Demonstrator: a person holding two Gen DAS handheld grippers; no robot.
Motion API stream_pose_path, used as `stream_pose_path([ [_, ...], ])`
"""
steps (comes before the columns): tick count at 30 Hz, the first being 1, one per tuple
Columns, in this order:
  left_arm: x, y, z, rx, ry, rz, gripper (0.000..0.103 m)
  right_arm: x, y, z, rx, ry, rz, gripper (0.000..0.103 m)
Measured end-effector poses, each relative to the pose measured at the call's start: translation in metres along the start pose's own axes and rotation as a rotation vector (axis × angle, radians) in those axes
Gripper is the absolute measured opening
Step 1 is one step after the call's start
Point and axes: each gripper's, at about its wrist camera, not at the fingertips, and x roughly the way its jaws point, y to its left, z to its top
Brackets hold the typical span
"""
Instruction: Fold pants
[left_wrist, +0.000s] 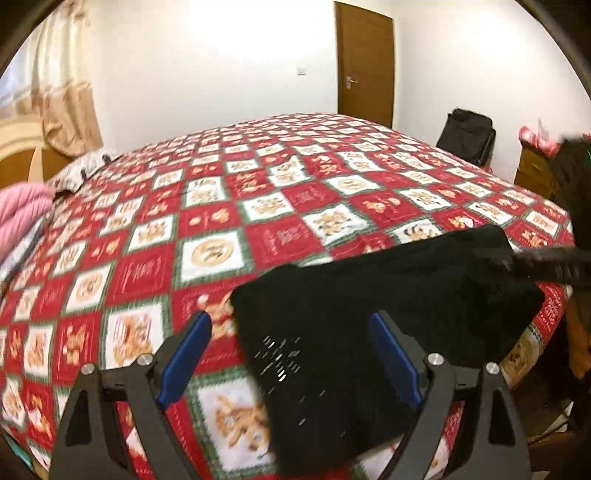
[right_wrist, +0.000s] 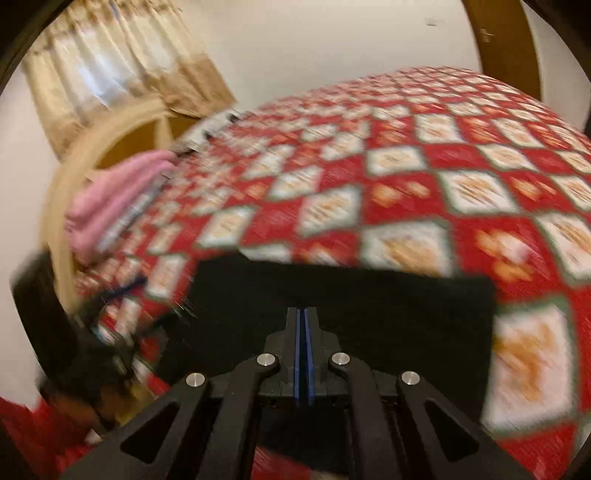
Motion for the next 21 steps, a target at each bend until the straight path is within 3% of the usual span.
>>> stream_pose_path([
  [3,0.014,-0.017,0.002,0.030,0.035,-0.013,0.090,-0.007,-0.019,-0.021,0.018,0.023,-0.061,0.003],
  [7,0.016,-0.036,-0.010,0.047,0.090,-0.006,0.090,-0.008,-0.036,-0.043,0.065,0.018,-0.026,0.003],
  [13,0.019,-0.037,-0.023,0.042,0.130,0.025,0.090,-0.017,-0.031,-0.042,0.074,0.015,-0.017,0.003],
  [19,0.012,-0.031,-0.021,0.014,0.123,0.015,0.090,-0.058,-0.035,-0.028,0.117,-0.169,-0.022,0.003],
  [21,0.012,-0.027,-0.019,-0.015,0.116,-0.010,0.090,-0.062,-0.046,-0.027,0.164,-0.190,-0.025,0.006],
])
